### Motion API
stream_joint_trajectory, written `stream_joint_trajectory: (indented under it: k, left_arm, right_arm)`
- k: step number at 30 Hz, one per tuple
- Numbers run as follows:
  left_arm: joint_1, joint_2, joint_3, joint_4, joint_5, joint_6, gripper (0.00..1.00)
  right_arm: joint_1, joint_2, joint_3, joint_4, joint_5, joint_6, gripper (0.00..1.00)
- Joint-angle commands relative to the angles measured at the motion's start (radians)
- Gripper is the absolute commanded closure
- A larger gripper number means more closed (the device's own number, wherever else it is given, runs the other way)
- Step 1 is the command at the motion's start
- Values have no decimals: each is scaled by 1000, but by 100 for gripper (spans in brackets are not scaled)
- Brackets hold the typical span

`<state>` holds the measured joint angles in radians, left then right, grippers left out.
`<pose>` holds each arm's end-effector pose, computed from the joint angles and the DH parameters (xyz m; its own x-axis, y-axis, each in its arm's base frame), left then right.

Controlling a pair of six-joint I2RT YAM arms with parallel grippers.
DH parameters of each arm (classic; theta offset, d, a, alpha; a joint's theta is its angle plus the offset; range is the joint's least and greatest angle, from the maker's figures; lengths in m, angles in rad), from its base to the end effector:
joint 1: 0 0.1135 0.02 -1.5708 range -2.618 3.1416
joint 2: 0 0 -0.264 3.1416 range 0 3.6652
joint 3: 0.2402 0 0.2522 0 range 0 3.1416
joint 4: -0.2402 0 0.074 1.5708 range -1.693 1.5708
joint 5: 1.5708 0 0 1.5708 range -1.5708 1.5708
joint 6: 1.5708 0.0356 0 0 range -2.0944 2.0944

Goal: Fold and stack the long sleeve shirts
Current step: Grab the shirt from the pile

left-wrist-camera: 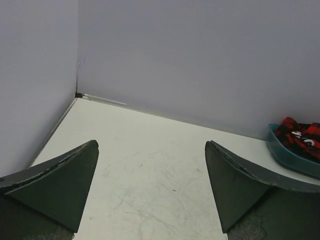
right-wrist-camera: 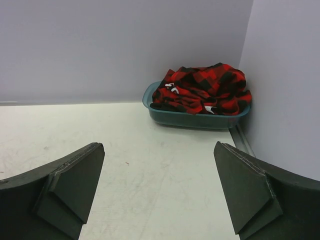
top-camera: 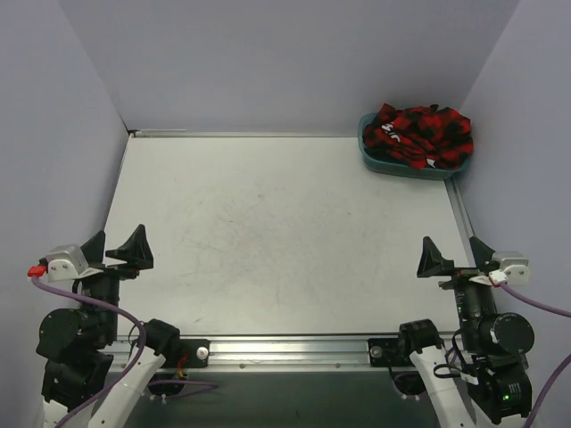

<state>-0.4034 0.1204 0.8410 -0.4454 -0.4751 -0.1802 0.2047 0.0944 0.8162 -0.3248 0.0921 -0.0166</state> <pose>0.0101 0.0134 0.3806 0.2559 -0.2825 -0.9245 -0.0101 0.9555 -0.2948 0.0030 -0.0027 0.3876 0.3805 0.0621 -0.9227 -0.1131 0.9934 0.0203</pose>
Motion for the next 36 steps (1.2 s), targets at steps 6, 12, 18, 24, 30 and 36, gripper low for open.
stream_joint_trajectory:
  k: [6,12,18,24,30,36]
  left_arm:
    - [-3,-2,-35,43,21,-60,2]
    - [-3,88,-54,17,58,-177,3]
    - [-2,318,-26,-50,196,-255,3]
    - [0,553,-20,-38,274,-231,2]
    - [96,633,-77,30,412,-223,2]
    - [140,631,-100,30,463,-228,3]
  right_arm:
    - [9,88,3,47,54,130,0]
    - [9,362,78,38,38,294,0]
    - [2,879,463,-149,121,348,0]
    - [-151,1313,825,-194,56,484,0]
    - [-280,1695,1130,-186,44,547,0]
    - [-283,1984,1299,-61,77,529,0]
